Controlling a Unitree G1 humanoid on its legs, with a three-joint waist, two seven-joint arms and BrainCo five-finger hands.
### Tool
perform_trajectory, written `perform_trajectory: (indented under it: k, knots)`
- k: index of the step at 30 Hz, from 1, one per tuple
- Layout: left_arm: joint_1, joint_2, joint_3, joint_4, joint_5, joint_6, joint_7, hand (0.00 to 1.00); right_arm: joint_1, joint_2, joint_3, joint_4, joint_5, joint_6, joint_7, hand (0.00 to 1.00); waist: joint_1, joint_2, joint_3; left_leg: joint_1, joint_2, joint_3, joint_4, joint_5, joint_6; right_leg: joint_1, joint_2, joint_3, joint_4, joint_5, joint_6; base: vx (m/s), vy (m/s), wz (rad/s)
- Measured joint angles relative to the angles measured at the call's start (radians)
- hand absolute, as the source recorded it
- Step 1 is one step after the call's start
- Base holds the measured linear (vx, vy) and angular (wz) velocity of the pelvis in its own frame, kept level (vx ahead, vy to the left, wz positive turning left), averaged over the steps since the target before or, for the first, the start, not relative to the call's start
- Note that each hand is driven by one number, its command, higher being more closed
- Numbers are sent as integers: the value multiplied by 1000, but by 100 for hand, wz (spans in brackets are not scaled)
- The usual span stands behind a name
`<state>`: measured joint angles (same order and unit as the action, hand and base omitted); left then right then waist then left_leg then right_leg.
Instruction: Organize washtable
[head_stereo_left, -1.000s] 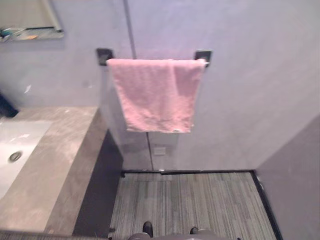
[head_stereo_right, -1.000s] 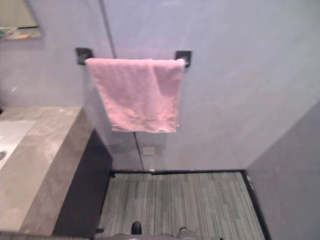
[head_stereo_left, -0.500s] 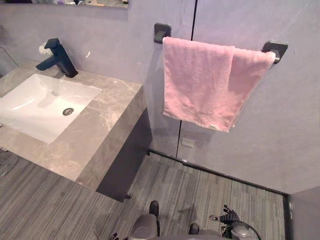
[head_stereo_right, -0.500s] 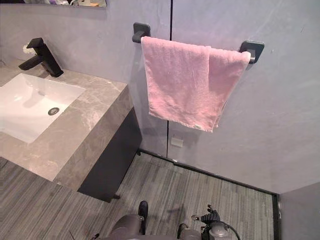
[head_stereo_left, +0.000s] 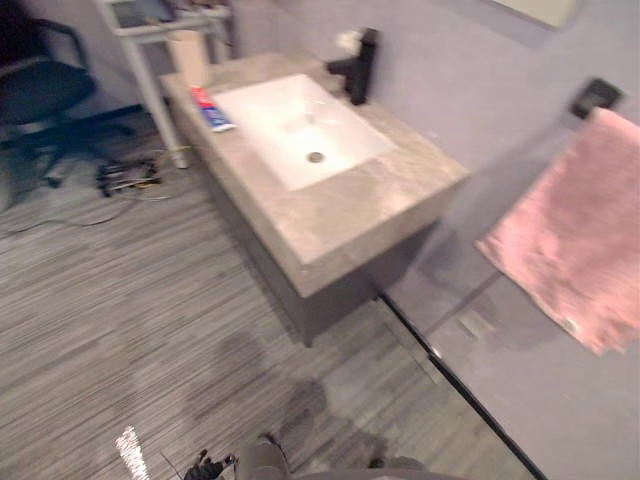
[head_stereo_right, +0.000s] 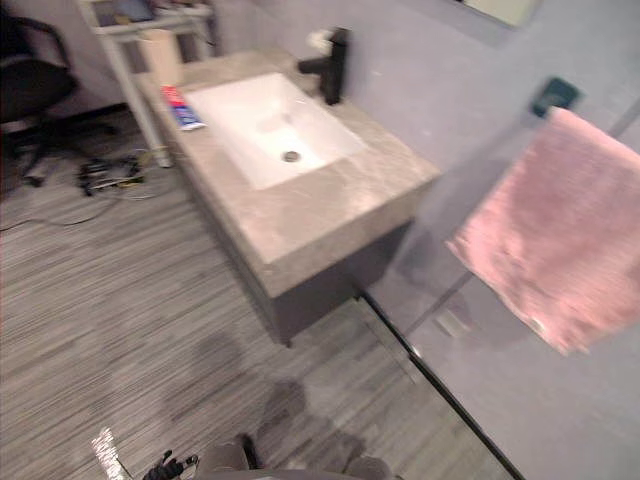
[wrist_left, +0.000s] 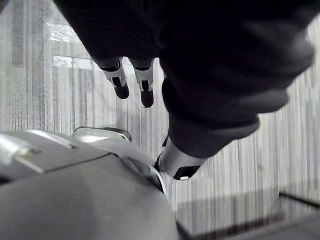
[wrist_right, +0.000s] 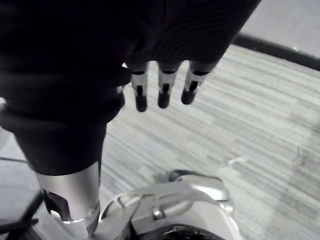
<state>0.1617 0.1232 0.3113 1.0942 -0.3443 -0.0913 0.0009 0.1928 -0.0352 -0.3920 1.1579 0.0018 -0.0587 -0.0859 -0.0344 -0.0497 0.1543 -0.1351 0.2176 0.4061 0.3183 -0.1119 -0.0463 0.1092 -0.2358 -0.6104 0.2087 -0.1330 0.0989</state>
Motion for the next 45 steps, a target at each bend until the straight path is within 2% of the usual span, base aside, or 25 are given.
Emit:
perform_trajectory:
  k: [1,2,4,8,9,10,12,15,16,17,21,29,32,33,34,35,36,37,38,39,40,42,43,44,45]
  knots:
    - [9,2,0,-6,0,-1,0,0,-1,2,-2,2,0,1,0,0,10,-12,-9,26,-42,-5,-61,23,5,-6,-20,-6,0,9,1,69,284,95]
    - [19,3,-4,-4,1,-2,1,0,0,5,-4,-3,1,-1,-1,0,12,-13,-26,53,-109,-23,-185,76,18,-11,-51,-16,-8,38,-2,-8,275,61]
    - [20,2,-9,-2,4,-4,-1,0,-4,1,-33,-6,2,-4,-2,0,9,5,-47,56,-166,-51,-305,128,33,-24,-73,-15,-27,100,-3,4,275,78]
    - [23,12,10,8,63,-1,2,0,-35,-8,-38,-9,9,0,-3,0,23,23,-46,16,-193,-50,-319,131,34,-66,-95,20,-21,162,-16,19,160,25]
    - [25,22,12,12,120,0,2,0,-42,-9,-33,-22,10,4,-2,0,30,29,-45,8,-197,-59,-322,129,36,-94,-89,120,0,167,-22,32,99,3]
    - [25,26,13,14,136,0,3,0,-46,-4,-31,-26,9,4,-1,0,31,35,-41,8,-197,-62,-326,129,36,-108,-78,183,8,160,-24,49,76,8]
    - [29,27,17,14,219,7,19,0,-53,5,-20,-35,7,8,3,0,31,31,-43,34,-196,-87,-367,149,58,-117,11,407,28,53,-10,60,-22,16]
    - [32,12,24,15,259,9,22,0,-54,8,11,-35,7,8,2,0,27,27,-44,64,-202,-112,-399,185,72,-111,104,467,6,-26,-1,50,-72,26]
    - [32,-8,22,15,277,9,22,0,-57,6,37,-36,3,8,3,0,22,22,-45,72,-212,-133,-411,204,81,-110,167,512,-75,-29,-12,51,-92,36]
    - [32,-15,20,15,278,10,21,0,-57,7,47,-36,-2,7,3,0,20,12,-47,73,-224,-142,-412,209,83,-109,179,521,-102,-22,-44,62,-120,61]
    - [33,-67,44,18,247,16,22,0,-51,-11,48,-24,-14,6,29,0,36,21,-44,113,-224,-203,-422,221,69,-42,185,471,-97,-42,-61,35,-105,42]
    - [36,-69,54,47,119,6,24,0,-59,-13,47,3,30,-1,22,0,54,6,-35,109,-235,-229,-423,224,63,-23,185,437,-102,-57,-55,16,-40,17]
    - [34,-58,55,44,120,6,23,0,-70,-3,43,4,30,1,22,0,55,-11,-30,87,-256,-227,-421,203,83,-30,160,416,-107,-82,-14,0,60,17]
    - [34,-44,77,39,120,7,21,0,-63,10,29,5,31,3,22,0,59,-31,-37,81,-280,-184,-390,182,113,-42,121,384,-88,-112,51,157,142,51]
    - [37,-57,76,34,121,6,22,0,-52,16,15,3,37,3,22,0,57,-36,-33,58,-283,-134,-288,114,123,-58,96,372,1,-107,115,223,184,55]
    - [38,-63,77,34,120,5,23,0,-52,11,13,-1,38,4,23,0,60,-28,-30,54,-280,-127,-267,89,127,-74,97,377,42,-107,116,229,169,45]
    - [35,-58,88,34,121,6,23,0,-55,10,16,-8,39,4,24,0,65,-26,-19,40,-276,-132,-208,41,141,-138,85,396,203,-106,115,201,222,23]
    - [32,-66,95,33,122,15,23,0,-55,14,14,-39,61,0,23,0,75,-9,3,54,-255,-163,-141,-23,167,-266,63,432,506,-42,75,166,217,30]
    - [33,-64,95,33,123,20,23,0,-49,17,16,-49,71,-5,23,0,74,6,15,61,-248,-173,-120,-46,167,-302,63,438,590,-42,58,244,252,35]
    - [33,-65,97,31,131,26,23,0,-42,20,18,-69,91,-9,23,0,75,4,14,92,-240,-189,-104,-84,162,-357,70,438,671,-73,23,270,226,35]
    - [32,-68,111,15,143,31,22,0,-36,24,20,-79,105,-10,22,0,76,1,15,133,-236,-194,-109,-114,146,-395,83,425,670,-85,4,340,284,21]
    - [29,-72,118,15,167,39,22,0,-28,24,18,-85,111,-13,22,0,73,8,12,185,-231,-187,-144,-156,99,-436,118,394,584,-86,0,318,224,-7]
    - [29,-66,115,16,183,38,20,0,-31,28,21,-86,114,-15,22,0,75,-19,9,207,-194,-96,-94,-235,27,-456,131,377,468,-82,-6,437,14,7]
    - [3,-56,109,13,203,36,18,0,-27,38,7,-100,128,-23,22,0,46,1,9,173,-126,-96,-32,-227,85,-493,154,349,345,-60,22,563,-32,-6]
    - [-16,-57,115,17,217,40,21,0,-37,34,7,-82,133,-21,21,0,52,-5,21,226,-169,-87,-62,-244,86,-510,174,369,214,-1,25,365,-91,-1]
